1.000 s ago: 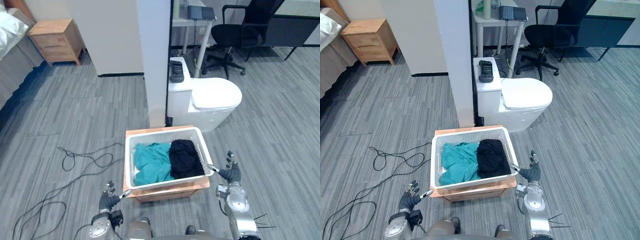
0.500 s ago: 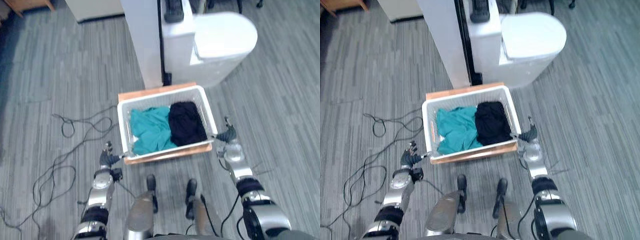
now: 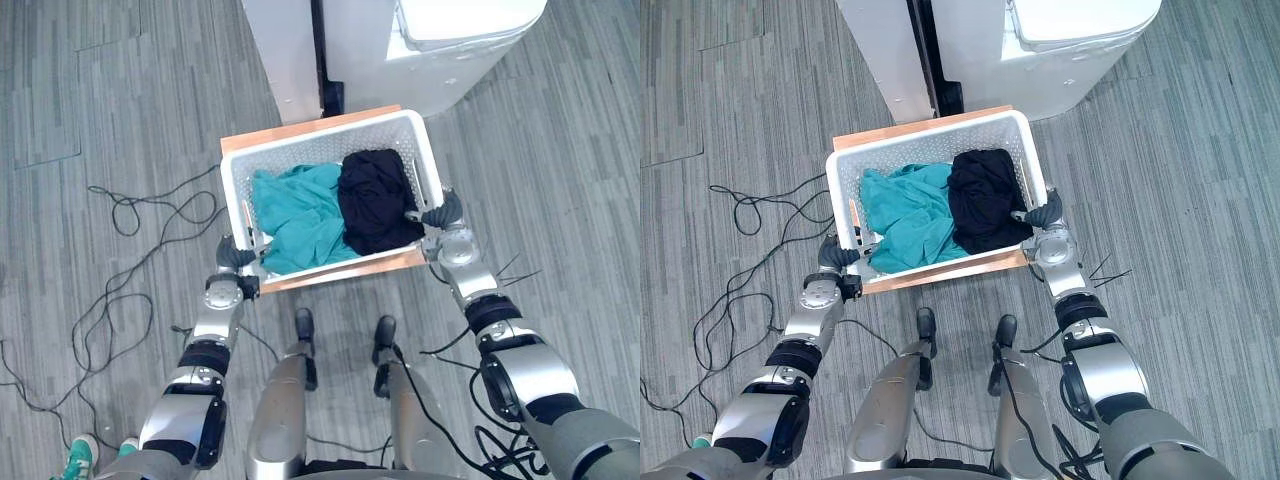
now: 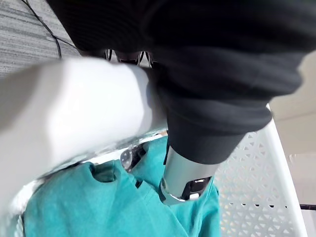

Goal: Pick up the laundry basket with both hands and put the clothes into the washing machine.

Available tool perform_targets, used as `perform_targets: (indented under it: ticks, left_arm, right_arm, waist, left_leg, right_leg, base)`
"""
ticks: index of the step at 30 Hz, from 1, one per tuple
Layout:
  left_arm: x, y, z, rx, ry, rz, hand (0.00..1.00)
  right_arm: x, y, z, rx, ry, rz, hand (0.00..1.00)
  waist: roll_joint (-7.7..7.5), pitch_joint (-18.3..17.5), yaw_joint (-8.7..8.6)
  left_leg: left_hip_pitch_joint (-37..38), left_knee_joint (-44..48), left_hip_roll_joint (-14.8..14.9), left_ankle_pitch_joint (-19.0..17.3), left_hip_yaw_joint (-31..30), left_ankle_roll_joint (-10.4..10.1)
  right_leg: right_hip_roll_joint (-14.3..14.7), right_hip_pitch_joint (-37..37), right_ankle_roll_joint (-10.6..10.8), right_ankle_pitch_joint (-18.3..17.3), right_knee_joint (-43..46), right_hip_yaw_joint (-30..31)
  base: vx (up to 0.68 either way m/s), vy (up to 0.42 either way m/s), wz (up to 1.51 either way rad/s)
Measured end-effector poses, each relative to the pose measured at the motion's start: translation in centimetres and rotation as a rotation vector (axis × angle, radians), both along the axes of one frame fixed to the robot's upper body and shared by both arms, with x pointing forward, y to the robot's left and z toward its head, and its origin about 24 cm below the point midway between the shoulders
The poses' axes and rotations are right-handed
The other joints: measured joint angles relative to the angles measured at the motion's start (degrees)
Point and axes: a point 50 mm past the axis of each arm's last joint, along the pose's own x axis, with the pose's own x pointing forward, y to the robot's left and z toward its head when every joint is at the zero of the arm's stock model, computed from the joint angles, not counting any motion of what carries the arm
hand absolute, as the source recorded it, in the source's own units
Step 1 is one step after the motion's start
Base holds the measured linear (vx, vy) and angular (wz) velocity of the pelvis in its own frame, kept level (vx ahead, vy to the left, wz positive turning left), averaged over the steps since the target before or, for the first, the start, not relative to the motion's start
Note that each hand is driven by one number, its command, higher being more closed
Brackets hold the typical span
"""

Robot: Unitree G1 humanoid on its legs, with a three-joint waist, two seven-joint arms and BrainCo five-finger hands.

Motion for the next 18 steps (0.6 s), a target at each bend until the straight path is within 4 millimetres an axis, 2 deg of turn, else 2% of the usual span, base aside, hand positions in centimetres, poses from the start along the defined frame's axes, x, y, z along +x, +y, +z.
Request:
perform_targets:
  ticks: [4,9,13,17,18]
  left_arm:
    - [-0.6,0.9,-0.4,0.035,0.019,0.016,1.0]
    - [-4.5,0.8,-2.0,0.013,0.0,0.024,1.0]
    - [-8.6,-0.4,-2.3,-0.088,-0.055,0.064,1.0]
    - [-13.2,-1.3,-4.2,-0.165,0.04,0.109,1.0]
    - [-13.7,-1.4,-4.3,-0.172,0.049,0.112,1.0]
  right_arm:
    - [-0.6,0.4,-0.6,0.026,-0.008,0.019,1.0]
    - [-3.8,0.4,-2.1,0.11,-0.073,0.023,1.0]
    - [-8.5,-0.5,-4.8,0.198,-0.079,-0.035,1.0]
    - [-13.8,-1.3,-8.1,0.238,0.0,-0.087,1.0]
    - [-14.4,-1.4,-8.3,0.24,0.008,-0.091,1.0]
  waist:
    - [-0.1,0.5,-0.16]
    - [-0.29,0.9,-1.07]
    - [-0.3,0.3,-1.22]
    - [-0.29,-5.4,-1.64]
    - [-0.31,-5.9,-1.65]
  left_leg:
    - [2.1,-2.1,-0.1,0.7,-0.2,-0.2]
    - [6.7,-4.4,-0.3,0.8,-0.9,-0.3]
    - [11.3,-6.8,-0.4,0.8,-1.0,-0.6]
    - [13.7,-7.7,-0.5,0.2,-1.3,-1.2]
    - [14.3,-7.7,-0.4,0.0,-1.3,-1.3]
  right_leg:
    - [0.2,2.1,-0.5,0.6,-2.1,-0.1]
    - [0.6,6.6,-0.5,0.5,-4.1,0.0]
    - [0.8,10.7,-0.1,-0.4,-5.2,0.0]
    - [1.0,13.5,0.0,-0.5,-7.1,-0.3]
    - [1.1,14.3,0.0,-0.5,-7.5,-0.3]
  base:
    - [0.06,0.011,-0.01]
    - [0.06,0.016,0.0]
    - [0.04,0.011,0.01]
    - [0.08,0.009,0.02]
    - [0.07,0.005,-0.03]
